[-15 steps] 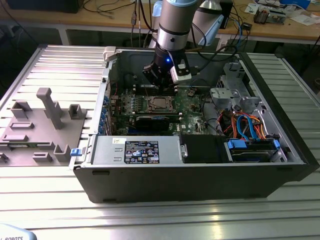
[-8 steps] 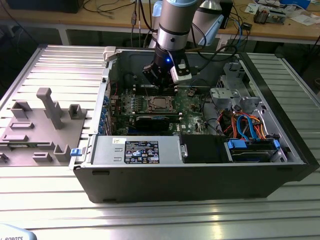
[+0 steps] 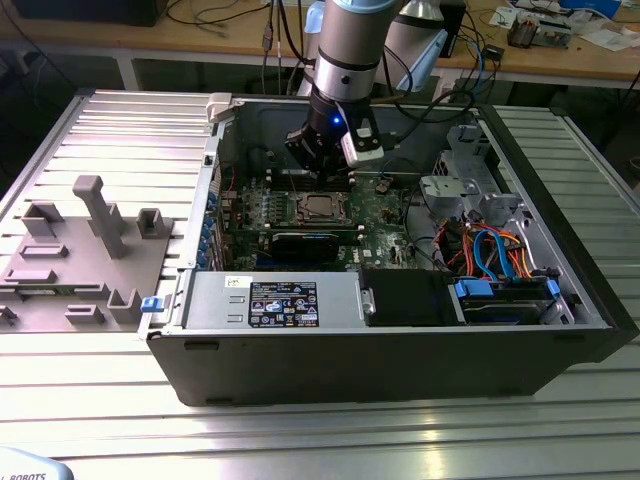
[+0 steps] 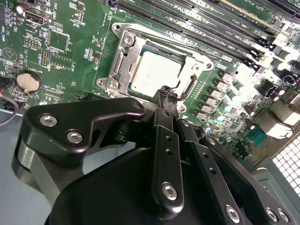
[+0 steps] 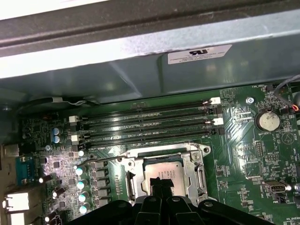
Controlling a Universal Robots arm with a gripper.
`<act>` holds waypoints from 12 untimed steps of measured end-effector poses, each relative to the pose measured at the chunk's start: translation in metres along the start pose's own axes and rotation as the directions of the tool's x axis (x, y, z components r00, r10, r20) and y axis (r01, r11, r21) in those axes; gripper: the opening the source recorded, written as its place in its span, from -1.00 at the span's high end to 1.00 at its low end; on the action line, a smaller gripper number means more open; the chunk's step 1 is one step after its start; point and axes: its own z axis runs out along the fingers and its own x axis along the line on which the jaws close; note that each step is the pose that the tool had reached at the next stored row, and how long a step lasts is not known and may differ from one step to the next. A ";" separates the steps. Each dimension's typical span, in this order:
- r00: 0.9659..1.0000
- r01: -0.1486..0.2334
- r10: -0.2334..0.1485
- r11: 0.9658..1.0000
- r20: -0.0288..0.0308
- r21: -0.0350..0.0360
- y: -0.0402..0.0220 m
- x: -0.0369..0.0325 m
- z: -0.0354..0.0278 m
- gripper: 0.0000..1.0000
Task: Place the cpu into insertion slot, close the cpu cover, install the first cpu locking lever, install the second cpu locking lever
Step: 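Install the first cpu locking lever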
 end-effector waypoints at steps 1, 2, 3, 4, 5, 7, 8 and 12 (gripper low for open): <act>1.000 0.001 -0.001 1.000 0.000 0.000 0.0000 0.0000 0.0000 0.79; 1.000 0.002 -0.002 1.000 0.000 0.000 0.0000 0.0000 0.0000 0.79; 1.000 0.003 -0.003 1.000 0.000 0.000 0.0000 0.0000 0.0000 0.79; 1.000 0.004 -0.004 1.000 0.000 0.000 0.0000 0.0000 0.0000 0.79; 1.000 0.005 -0.005 1.000 0.000 0.000 0.0000 0.0000 0.0000 0.79; 1.000 0.006 -0.006 1.000 0.000 0.001 0.0000 0.0000 0.0000 0.79; 1.000 0.007 -0.007 1.000 0.000 0.001 0.0000 0.0000 0.0000 0.79; 1.000 0.011 -0.011 1.000 0.000 0.001 0.0000 0.0000 0.0000 0.79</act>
